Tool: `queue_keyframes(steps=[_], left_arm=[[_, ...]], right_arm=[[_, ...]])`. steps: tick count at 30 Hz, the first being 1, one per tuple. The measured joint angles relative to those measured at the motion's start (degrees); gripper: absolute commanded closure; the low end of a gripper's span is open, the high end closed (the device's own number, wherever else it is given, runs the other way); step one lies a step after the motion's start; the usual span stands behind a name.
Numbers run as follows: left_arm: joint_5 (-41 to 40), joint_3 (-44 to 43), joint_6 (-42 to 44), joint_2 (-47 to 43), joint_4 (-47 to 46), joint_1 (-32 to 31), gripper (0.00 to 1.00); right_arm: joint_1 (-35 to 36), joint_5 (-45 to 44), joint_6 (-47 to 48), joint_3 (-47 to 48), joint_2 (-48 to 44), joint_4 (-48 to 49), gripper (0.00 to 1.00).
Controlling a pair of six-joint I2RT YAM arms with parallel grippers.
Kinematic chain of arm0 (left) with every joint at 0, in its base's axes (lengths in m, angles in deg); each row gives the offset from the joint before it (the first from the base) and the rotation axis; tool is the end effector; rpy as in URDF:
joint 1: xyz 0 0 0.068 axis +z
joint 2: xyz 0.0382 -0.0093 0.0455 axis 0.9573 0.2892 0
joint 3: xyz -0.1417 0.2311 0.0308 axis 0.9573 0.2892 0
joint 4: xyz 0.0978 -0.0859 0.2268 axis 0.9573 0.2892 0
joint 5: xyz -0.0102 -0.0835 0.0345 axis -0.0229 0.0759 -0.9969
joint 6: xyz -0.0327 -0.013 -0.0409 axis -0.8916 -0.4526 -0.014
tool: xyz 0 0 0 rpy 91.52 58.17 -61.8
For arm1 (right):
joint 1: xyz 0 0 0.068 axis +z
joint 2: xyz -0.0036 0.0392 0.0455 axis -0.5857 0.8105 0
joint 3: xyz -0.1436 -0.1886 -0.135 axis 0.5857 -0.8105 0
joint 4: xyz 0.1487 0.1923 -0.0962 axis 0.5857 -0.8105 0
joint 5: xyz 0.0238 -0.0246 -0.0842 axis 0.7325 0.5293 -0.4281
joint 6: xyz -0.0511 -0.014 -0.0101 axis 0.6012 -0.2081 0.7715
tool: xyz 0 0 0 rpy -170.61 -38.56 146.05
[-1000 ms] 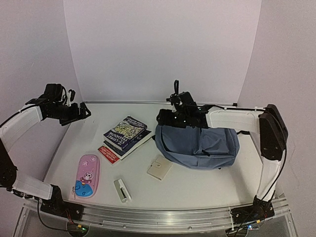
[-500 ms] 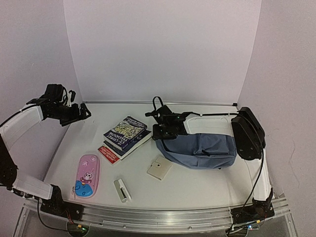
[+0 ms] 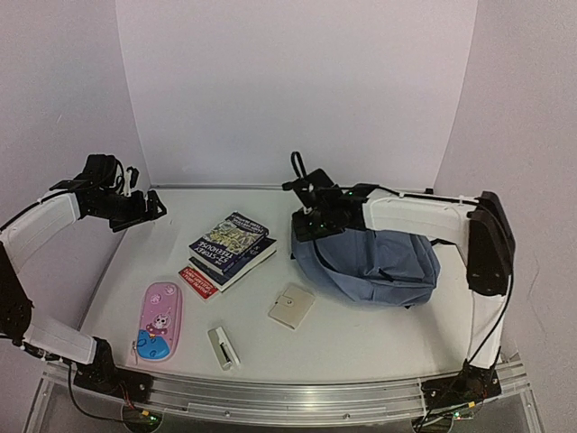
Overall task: Pack the student bag
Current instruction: Adjust the student bag at the center of the board.
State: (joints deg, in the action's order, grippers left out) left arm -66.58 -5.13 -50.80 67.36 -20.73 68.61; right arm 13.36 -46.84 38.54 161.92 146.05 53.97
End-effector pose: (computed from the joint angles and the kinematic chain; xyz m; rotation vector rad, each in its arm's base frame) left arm 0.2735 -0.0302 0.2970 -0.0946 2.3880 -0.4339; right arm 0.3072 0.3416 0.2461 -0.4502 2.3035 0.2890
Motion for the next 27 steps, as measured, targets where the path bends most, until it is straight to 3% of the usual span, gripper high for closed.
queue_keyframes(steps=[7, 13, 14, 18, 20, 23, 27], left_arm=[[0.30, 0.00, 0.16, 0.00, -0.01, -0.07, 0.00], [1.62, 0.00, -0.18, 0.01, -0.02, -1.91, 0.00], [2.09, 0.00, -0.87, -0.01, -0.02, -2.31, 0.00], [3.61, 0.11, -5.58, -0.28, -0.35, -4.90, 0.00], [3.66, 0.84, -8.81, -1.02, -1.72, -8.19, 0.00], [3.45, 2.30, -14.34, -1.91, -4.03, -14.75, 0.00], [1.20, 4.24, -22.17, -1.52, -8.16, -24.96, 0.00]], right_arm=[[0.25, 3.77, 6.26, -2.81, -16.84, -6.37, 1.00], [4.83, 11.72, 6.21, -10.24, -22.32, -6.94, 0.98], [5.92, 13.22, 5.77, -12.18, -22.46, -6.72, 0.94], [9.95, 19.89, 2.65, -20.00, -22.49, -4.67, 0.36], [11.02, 22.72, 0.69, -21.66, -22.49, -3.48, 0.20], [11.47, 23.56, -2.16, -21.71, -22.61, -1.00, 0.10], [11.21, 17.65, -5.57, -21.59, -23.89, 1.42, 0.14]])
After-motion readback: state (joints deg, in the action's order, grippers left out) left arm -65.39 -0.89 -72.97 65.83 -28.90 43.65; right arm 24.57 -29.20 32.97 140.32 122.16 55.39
